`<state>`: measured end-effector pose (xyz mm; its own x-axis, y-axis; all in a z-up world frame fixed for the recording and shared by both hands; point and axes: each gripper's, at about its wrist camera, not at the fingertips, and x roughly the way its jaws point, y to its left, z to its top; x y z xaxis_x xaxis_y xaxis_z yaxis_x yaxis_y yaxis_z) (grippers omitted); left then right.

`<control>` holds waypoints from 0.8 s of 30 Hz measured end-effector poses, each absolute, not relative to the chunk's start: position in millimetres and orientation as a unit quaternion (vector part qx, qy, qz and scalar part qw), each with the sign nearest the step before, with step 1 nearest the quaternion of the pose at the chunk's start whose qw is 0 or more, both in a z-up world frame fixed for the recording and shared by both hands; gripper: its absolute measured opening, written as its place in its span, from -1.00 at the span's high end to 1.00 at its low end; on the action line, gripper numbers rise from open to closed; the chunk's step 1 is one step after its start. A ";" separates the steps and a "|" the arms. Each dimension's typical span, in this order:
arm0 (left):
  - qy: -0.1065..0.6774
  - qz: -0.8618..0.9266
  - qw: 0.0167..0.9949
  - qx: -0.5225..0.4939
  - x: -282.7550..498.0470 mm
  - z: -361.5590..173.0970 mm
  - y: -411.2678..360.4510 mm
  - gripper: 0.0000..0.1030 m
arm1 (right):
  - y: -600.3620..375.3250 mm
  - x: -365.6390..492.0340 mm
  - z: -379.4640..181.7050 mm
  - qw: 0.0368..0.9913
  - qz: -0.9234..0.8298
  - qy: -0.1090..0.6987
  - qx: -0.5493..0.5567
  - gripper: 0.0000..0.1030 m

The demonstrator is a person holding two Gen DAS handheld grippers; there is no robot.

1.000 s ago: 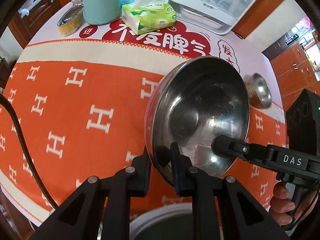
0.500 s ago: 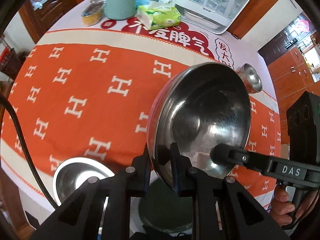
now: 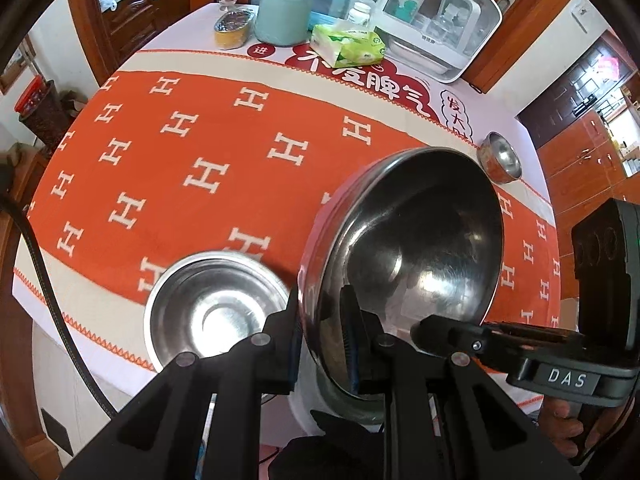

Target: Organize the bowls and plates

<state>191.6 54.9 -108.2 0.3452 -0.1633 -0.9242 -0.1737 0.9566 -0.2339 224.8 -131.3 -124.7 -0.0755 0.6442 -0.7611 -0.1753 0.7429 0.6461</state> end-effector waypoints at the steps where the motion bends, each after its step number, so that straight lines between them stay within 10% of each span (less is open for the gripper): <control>1: 0.571 0.001 0.808 -0.146 188.1 -107.4 57.4 0.69 | -128.3 220.1 -123.3 0.659 0.312 0.662 0.172 0.71; 24: 0.598 -0.107 0.791 -0.070 116.5 -122.6 132.7 0.69 | -48.1 111.5 -114.3 0.723 0.212 0.637 0.163 0.71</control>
